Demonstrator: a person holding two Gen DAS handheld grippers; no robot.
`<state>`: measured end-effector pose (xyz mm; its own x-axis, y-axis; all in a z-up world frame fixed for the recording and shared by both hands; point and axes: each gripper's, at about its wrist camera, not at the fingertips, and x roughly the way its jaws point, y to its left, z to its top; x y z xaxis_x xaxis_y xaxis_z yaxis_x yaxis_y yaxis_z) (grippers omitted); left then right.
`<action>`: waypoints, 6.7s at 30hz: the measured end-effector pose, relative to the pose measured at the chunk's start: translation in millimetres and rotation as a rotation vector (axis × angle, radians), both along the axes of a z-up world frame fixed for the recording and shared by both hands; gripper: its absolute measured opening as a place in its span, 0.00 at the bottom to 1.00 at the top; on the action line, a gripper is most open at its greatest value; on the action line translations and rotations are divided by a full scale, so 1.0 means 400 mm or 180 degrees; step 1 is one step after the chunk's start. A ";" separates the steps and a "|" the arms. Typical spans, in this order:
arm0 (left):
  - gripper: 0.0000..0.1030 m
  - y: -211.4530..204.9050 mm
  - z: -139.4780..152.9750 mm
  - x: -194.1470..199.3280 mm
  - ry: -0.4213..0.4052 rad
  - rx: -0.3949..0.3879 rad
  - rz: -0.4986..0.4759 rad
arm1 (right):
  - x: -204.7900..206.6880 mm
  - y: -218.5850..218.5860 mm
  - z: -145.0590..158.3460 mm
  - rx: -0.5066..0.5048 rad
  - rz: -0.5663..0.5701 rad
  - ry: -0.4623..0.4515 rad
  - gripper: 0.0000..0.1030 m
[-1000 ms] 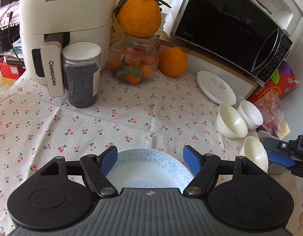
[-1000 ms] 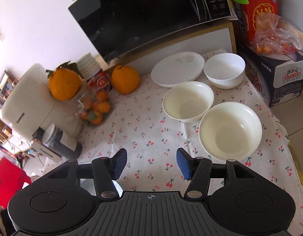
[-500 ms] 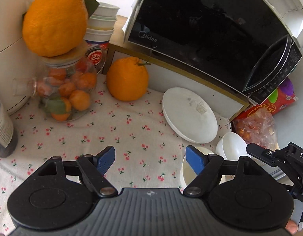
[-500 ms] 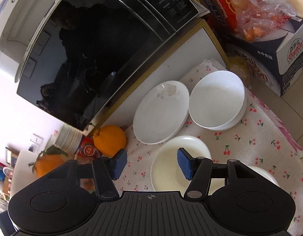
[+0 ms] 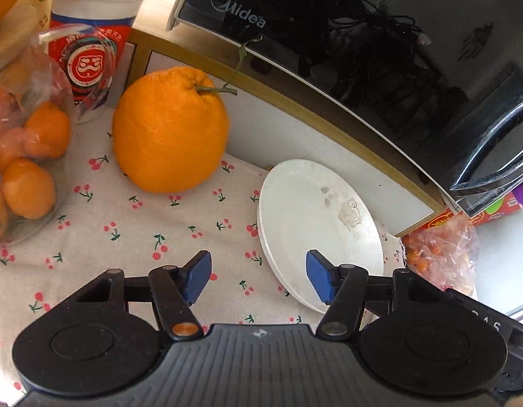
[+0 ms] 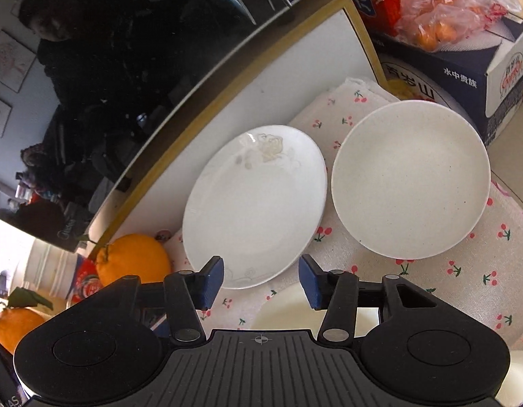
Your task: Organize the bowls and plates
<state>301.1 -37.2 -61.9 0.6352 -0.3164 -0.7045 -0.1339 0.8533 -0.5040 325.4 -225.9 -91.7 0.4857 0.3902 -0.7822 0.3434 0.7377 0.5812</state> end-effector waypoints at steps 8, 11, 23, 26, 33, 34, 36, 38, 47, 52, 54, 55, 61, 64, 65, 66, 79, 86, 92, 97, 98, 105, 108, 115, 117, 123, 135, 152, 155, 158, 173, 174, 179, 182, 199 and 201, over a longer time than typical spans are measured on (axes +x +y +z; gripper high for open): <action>0.43 -0.014 -0.043 0.052 0.0072 -0.0036 -0.0059 | 0.039 0.019 -0.044 -0.0058 -0.0048 0.0117 0.43; 0.40 -0.013 -0.043 0.054 0.0044 -0.0078 -0.0069 | 0.046 0.023 -0.037 -0.0126 -0.0023 0.0144 0.43; 0.31 -0.002 -0.051 0.065 0.0028 -0.0183 -0.0130 | 0.049 -0.026 -0.047 0.0157 -0.0110 0.0399 0.37; 0.25 -0.001 -0.053 0.065 0.0042 -0.0163 -0.0150 | 0.046 -0.035 -0.047 0.0180 -0.0183 0.0449 0.38; 0.22 -0.003 -0.060 0.066 0.0041 -0.0161 -0.0154 | 0.049 -0.017 -0.013 -0.0027 -0.0053 0.0309 0.38; 0.22 -0.007 -0.059 0.066 0.0037 -0.0142 -0.0165 | 0.048 -0.016 -0.031 -0.0016 -0.0082 0.0336 0.39; 0.18 -0.012 -0.060 0.067 0.0040 -0.0117 -0.0181 | 0.048 -0.021 -0.054 0.0061 -0.0146 0.0378 0.34; 0.15 -0.015 -0.065 0.069 0.0040 -0.0123 -0.0186 | 0.050 -0.022 -0.052 0.0070 -0.0181 0.0309 0.35; 0.12 -0.033 -0.065 0.072 -0.0003 -0.0043 -0.0241 | 0.049 -0.004 -0.058 -0.0217 -0.0179 0.0190 0.16; 0.12 -0.032 -0.053 0.065 -0.0023 0.0000 -0.0248 | 0.048 -0.013 -0.050 -0.0192 -0.0133 0.0129 0.13; 0.12 -0.029 -0.048 0.060 -0.0019 0.0020 -0.0240 | 0.044 -0.013 -0.047 -0.0165 -0.0120 0.0143 0.13; 0.12 -0.027 -0.046 0.057 -0.0010 0.0017 -0.0230 | 0.043 -0.013 -0.048 -0.0151 -0.0110 0.0149 0.13; 0.12 -0.014 -0.020 0.030 -0.0030 0.0054 -0.0222 | 0.023 -0.005 -0.021 -0.0140 -0.0007 0.0113 0.13; 0.12 -0.008 0.001 0.008 -0.0050 0.0034 -0.0197 | 0.004 -0.008 0.005 -0.0121 0.0031 0.0025 0.13; 0.12 -0.006 0.009 -0.001 -0.0062 0.0034 -0.0184 | -0.003 -0.006 0.014 -0.0127 0.0052 0.0005 0.13; 0.12 -0.004 0.016 -0.009 -0.0070 0.0034 -0.0175 | -0.011 -0.005 0.024 -0.0135 0.0076 -0.0017 0.13; 0.12 0.028 0.157 -0.172 -0.0279 0.0178 -0.0062 | -0.153 -0.001 0.165 -0.0134 0.0348 -0.0316 0.13; 0.12 0.063 0.194 -0.280 -0.0318 0.0196 0.0094 | -0.245 0.021 0.234 -0.0124 0.0579 -0.0491 0.14; 0.12 0.110 0.212 -0.410 -0.0299 0.0231 0.0270 | -0.350 0.058 0.267 -0.0131 0.0856 -0.0593 0.14; 0.12 0.154 0.211 -0.530 -0.0296 0.0229 0.0417 | -0.454 0.092 0.289 -0.0154 0.1083 -0.0692 0.14; 0.12 0.163 0.209 -0.552 -0.0291 0.0236 0.0448 | -0.478 0.101 0.290 -0.0154 0.1136 -0.0704 0.14; 0.13 0.213 0.172 -0.695 -0.0203 0.0257 0.0642 | -0.612 0.166 0.292 -0.0229 0.1488 -0.0764 0.14; 0.13 0.229 0.157 -0.739 -0.0160 0.0258 0.0701 | -0.656 0.192 0.286 -0.0278 0.1602 -0.0771 0.14; 0.13 0.255 0.115 -0.831 -0.0026 0.0291 0.0780 | -0.751 0.229 0.253 -0.0359 0.1842 -0.0678 0.14; 0.13 0.261 0.102 -0.844 0.0027 0.0293 0.0791 | -0.769 0.237 0.242 -0.0390 0.1885 -0.0636 0.14; 0.13 0.270 0.078 -0.860 0.0132 0.0320 0.0768 | -0.794 0.250 0.221 -0.0460 0.1938 -0.0548 0.15; 0.13 0.258 0.053 -0.875 0.0259 0.0425 0.0697 | -0.808 0.260 0.200 -0.0559 0.1998 -0.0435 0.15; 0.14 0.236 0.054 -0.897 0.0292 0.0692 0.0663 | -0.824 0.270 0.200 -0.0600 0.2071 -0.0403 0.15; 0.15 0.234 0.055 -0.897 0.0297 0.0705 0.0651 | -0.827 0.269 0.200 -0.0618 0.2064 -0.0403 0.15; 0.15 0.231 0.053 -0.897 0.0305 0.0725 0.0642 | -0.828 0.268 0.201 -0.0626 0.2062 -0.0399 0.15; 0.18 0.218 0.052 -0.889 0.0300 0.0885 0.0628 | -0.825 0.274 0.202 -0.0660 0.2046 -0.0364 0.17; 0.18 0.218 0.051 -0.888 0.0303 0.0885 0.0632 | -0.823 0.274 0.202 -0.0651 0.2038 -0.0354 0.17; 0.18 0.214 0.051 -0.881 0.0312 0.0907 0.0645 | -0.821 0.279 0.199 -0.0673 0.2026 -0.0341 0.17; 0.18 0.214 0.051 -0.882 0.0310 0.0924 0.0639 | -0.820 0.282 0.199 -0.0689 0.2026 -0.0337 0.17; 0.20 0.197 0.051 -0.881 0.0277 0.1114 0.0622 | -0.821 0.293 0.198 -0.0795 0.2014 -0.0362 0.17; 0.21 0.195 0.051 -0.881 0.0275 0.1131 0.0619 | -0.821 0.293 0.198 -0.0802 0.2014 -0.0365 0.17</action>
